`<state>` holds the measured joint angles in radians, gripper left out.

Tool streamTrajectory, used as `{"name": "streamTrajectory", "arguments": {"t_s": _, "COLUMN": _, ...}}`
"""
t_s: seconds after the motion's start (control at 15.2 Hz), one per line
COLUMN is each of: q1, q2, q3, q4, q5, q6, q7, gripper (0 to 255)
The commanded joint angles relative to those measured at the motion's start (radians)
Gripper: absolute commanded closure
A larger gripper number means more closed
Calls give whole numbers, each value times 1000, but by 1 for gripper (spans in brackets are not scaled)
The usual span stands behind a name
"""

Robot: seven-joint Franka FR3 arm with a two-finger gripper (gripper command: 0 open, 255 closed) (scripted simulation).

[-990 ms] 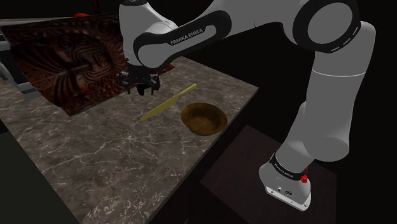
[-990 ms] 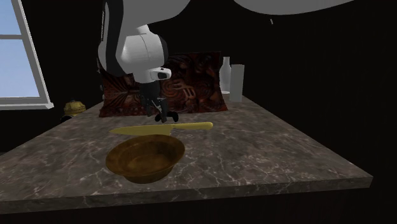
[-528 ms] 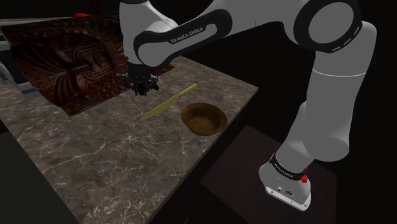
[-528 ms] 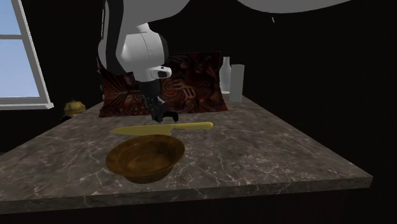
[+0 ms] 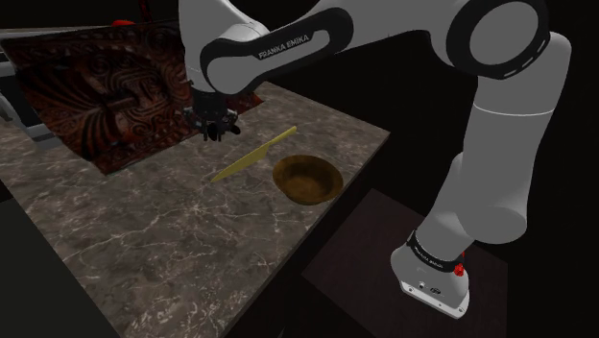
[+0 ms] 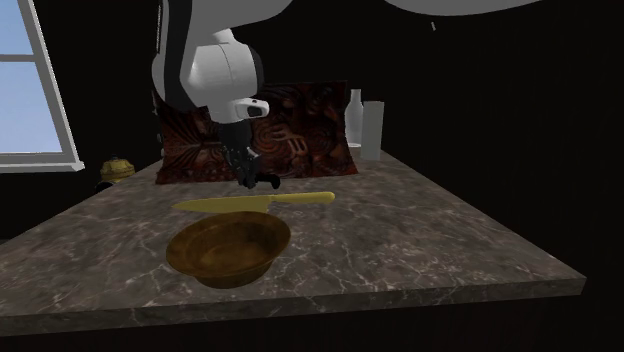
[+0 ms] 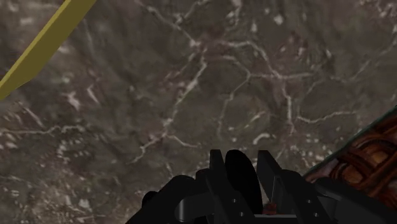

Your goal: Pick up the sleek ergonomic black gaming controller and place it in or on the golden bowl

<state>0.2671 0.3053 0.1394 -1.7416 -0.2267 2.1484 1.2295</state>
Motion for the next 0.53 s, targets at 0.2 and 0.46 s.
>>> {"name": "streamTrajectory", "arguments": {"t_s": 0.2, "q1": 0, "q2": -16, "q3": 3, "q4": 44, "q5": 9, "q6": -60, "q7": -12, "gripper": 255}}
{"name": "streamTrajectory", "arguments": {"t_s": 0.46, "q1": 0, "q2": -29, "q3": 5, "q4": 81, "q5": 16, "q6": -108, "q7": -22, "gripper": 255}}
